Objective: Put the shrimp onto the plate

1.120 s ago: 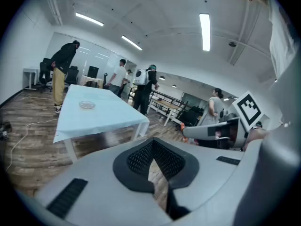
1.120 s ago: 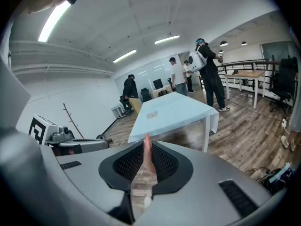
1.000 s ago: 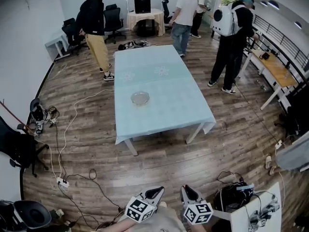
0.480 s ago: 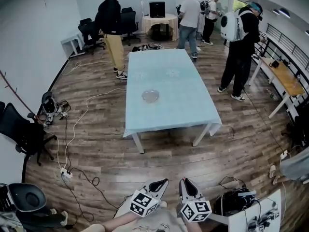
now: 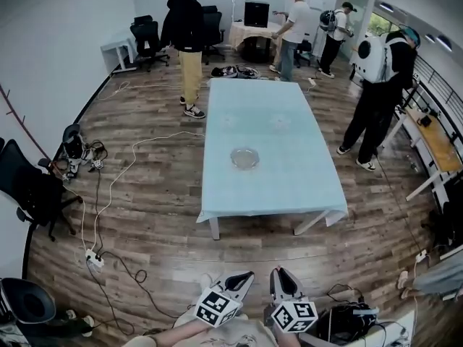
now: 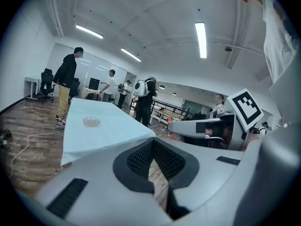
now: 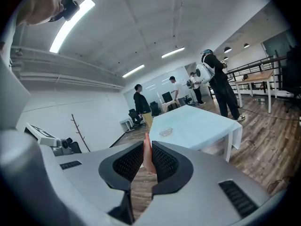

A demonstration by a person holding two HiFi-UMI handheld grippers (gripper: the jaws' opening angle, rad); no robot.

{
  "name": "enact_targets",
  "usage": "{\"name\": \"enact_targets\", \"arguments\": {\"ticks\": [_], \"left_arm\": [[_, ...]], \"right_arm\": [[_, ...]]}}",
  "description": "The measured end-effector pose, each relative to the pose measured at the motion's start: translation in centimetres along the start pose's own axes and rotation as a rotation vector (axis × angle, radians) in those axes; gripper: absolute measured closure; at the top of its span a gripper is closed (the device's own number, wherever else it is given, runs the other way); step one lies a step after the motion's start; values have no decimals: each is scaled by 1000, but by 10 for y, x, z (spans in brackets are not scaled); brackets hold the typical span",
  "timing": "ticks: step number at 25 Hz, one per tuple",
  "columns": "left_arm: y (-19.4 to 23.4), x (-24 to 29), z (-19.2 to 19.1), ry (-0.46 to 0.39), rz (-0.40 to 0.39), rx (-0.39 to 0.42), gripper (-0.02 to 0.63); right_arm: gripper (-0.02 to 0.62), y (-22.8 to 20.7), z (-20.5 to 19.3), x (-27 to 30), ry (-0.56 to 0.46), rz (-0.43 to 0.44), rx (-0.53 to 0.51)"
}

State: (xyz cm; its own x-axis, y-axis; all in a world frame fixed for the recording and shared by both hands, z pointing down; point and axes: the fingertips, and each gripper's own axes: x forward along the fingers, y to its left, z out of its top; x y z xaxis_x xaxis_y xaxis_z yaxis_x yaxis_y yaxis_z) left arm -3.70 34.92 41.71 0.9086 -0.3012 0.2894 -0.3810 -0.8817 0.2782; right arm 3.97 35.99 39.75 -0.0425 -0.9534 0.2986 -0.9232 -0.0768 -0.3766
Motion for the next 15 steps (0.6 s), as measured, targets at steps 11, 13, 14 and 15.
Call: {"name": "enact_targets", "arguments": {"ticks": [11, 13, 14, 15], "left_arm": [[150, -4, 57, -57, -13, 21, 598], [168, -11, 56, -61, -22, 31, 598], [175, -14, 55, -59, -23, 30, 598], [182, -16, 52, -54, -22, 24, 598]], "right_arm": [[522, 54, 36, 133, -44, -47, -33], [522, 65, 33, 148, -44, -51, -45], [522, 71, 30, 154, -42, -52, -47], [522, 75, 28, 159, -39, -52, -45]]}}
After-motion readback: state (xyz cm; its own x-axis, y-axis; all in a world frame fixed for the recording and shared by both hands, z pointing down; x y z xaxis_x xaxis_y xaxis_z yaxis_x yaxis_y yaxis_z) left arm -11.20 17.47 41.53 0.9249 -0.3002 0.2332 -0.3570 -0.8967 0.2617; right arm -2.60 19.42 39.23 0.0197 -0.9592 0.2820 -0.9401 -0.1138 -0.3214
